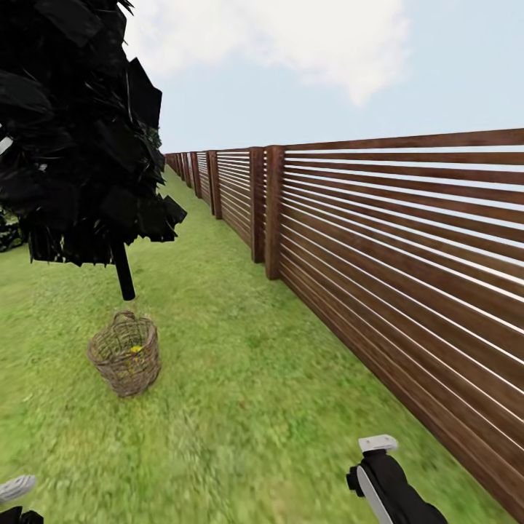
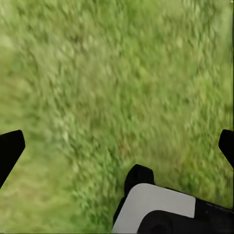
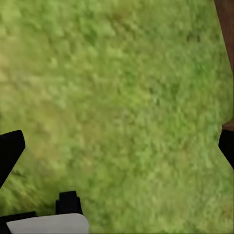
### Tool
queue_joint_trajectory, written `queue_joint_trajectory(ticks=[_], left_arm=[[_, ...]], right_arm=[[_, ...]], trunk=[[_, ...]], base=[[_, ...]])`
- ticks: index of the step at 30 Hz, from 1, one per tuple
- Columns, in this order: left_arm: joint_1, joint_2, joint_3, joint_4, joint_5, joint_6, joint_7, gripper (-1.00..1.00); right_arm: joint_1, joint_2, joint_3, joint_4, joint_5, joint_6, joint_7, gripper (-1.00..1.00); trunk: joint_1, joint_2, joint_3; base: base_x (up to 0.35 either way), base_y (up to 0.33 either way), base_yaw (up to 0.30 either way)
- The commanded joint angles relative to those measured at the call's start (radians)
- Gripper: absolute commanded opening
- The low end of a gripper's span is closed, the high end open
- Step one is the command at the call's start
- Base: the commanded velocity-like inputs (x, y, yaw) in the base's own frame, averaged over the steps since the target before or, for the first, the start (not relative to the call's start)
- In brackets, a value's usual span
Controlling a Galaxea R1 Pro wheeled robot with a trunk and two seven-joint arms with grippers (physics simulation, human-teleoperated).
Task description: Take the three Easter eggs out of the wicker basket on the lawn in the garden, then place them on the lawn next to a single tree (choose any tree) so that all three eggs are next to the same tree and none are left in the basket.
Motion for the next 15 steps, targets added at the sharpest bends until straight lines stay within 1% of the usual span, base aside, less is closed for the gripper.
queue_joint_trajectory(ticks=[1, 2, 3, 6, 11, 15], left_arm=[[-0.024, 0.0, 0.001, 0.043, 0.003, -0.001, 0.0, 1.0], [-0.055, -0.001, -0.001, 0.091, 0.003, -0.024, 0.0, 1.0], [-0.068, -0.003, -0.002, 0.111, 0.002, -0.044, 0.0, 1.0], [-0.09, -0.007, -0.006, 0.138, 0.001, -0.083, 0.001, 1.0], [-0.094, -0.012, -0.037, 0.137, 0.003, -0.091, -0.002, 1.0], [-0.094, -0.012, -0.045, 0.132, 0.004, -0.092, -0.002, 1.0]], right_arm=[[-0.001, -0.001, 0.003, 0.0, -0.011, 0.003, -0.01, 1.0], [-0.001, -0.001, 0.003, 0.001, -0.011, 0.003, -0.011, 1.0], [-0.001, -0.001, 0.003, 0.001, -0.01, 0.003, -0.011, 1.0], [-0.001, 0.0, 0.004, 0.0, -0.008, 0.003, -0.011, 1.0], [-0.001, 0.0, 0.005, -0.002, -0.007, -0.001, -0.012, 1.0], [-0.001, 0.001, 0.005, -0.001, -0.008, -0.036, -0.012, 1.0]], trunk=[[0.001, -0.001, -0.001], [0.001, -0.001, -0.001], [0.001, -0.001, -0.001], [0.001, -0.001, -0.001], [0.001, -0.001, -0.001], [0.001, -0.001, -0.001]], base=[[0.322, 0.147, 0.0], [0.322, 0.145, 0.0], [0.322, 0.142, 0.0], [0.322, 0.135, 0.0], [0.302, 0.114, 0.0], [0.229, 0.061, 0.0]])
